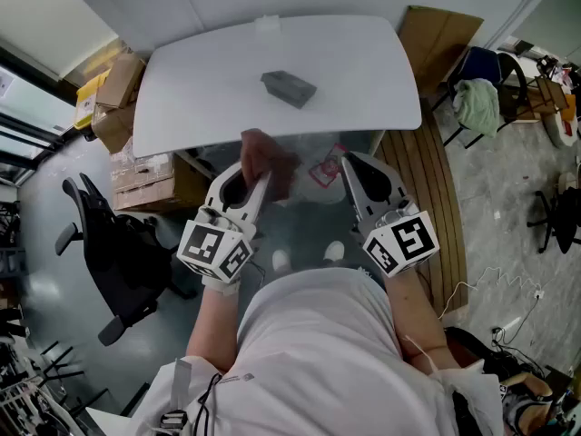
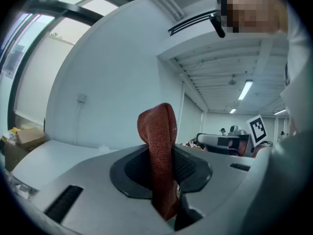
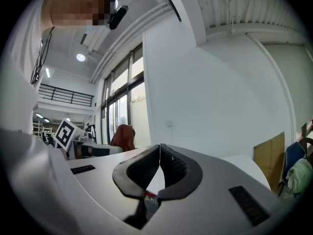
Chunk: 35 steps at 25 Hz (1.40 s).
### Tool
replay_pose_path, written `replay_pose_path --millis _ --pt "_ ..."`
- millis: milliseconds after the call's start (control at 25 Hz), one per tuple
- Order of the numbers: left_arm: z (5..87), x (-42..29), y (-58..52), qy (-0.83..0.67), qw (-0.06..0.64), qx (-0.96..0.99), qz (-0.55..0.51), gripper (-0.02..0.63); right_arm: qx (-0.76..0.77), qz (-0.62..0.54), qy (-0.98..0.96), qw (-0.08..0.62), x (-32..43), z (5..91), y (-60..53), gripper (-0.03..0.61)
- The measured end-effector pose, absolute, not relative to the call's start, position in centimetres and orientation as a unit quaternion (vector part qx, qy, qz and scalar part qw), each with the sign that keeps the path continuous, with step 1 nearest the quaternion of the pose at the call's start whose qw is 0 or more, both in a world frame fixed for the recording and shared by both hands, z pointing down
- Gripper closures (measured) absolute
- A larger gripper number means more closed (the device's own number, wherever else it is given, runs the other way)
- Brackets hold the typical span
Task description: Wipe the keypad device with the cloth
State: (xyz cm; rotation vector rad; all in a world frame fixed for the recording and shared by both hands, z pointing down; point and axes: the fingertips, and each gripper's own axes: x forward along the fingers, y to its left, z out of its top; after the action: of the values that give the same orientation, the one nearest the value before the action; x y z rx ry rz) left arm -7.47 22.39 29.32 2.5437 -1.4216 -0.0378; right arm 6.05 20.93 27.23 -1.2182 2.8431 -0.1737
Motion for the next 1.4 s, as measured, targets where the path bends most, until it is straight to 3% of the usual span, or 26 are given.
replay_pose_path --millis 760,1400 --pt "30.2 -1.1 23.1 -0.509 0.120 0.852 0.014 0.520 -0.365 -0.115 0.922 0.058 12.6 28.0 20.5 0.551" --pt "33.5 -4.1 16.1 -0.484 0.153 0.861 0.029 0.520 -0.399 -0.133 0.907 0.034 10.2 30.6 14.6 0.550"
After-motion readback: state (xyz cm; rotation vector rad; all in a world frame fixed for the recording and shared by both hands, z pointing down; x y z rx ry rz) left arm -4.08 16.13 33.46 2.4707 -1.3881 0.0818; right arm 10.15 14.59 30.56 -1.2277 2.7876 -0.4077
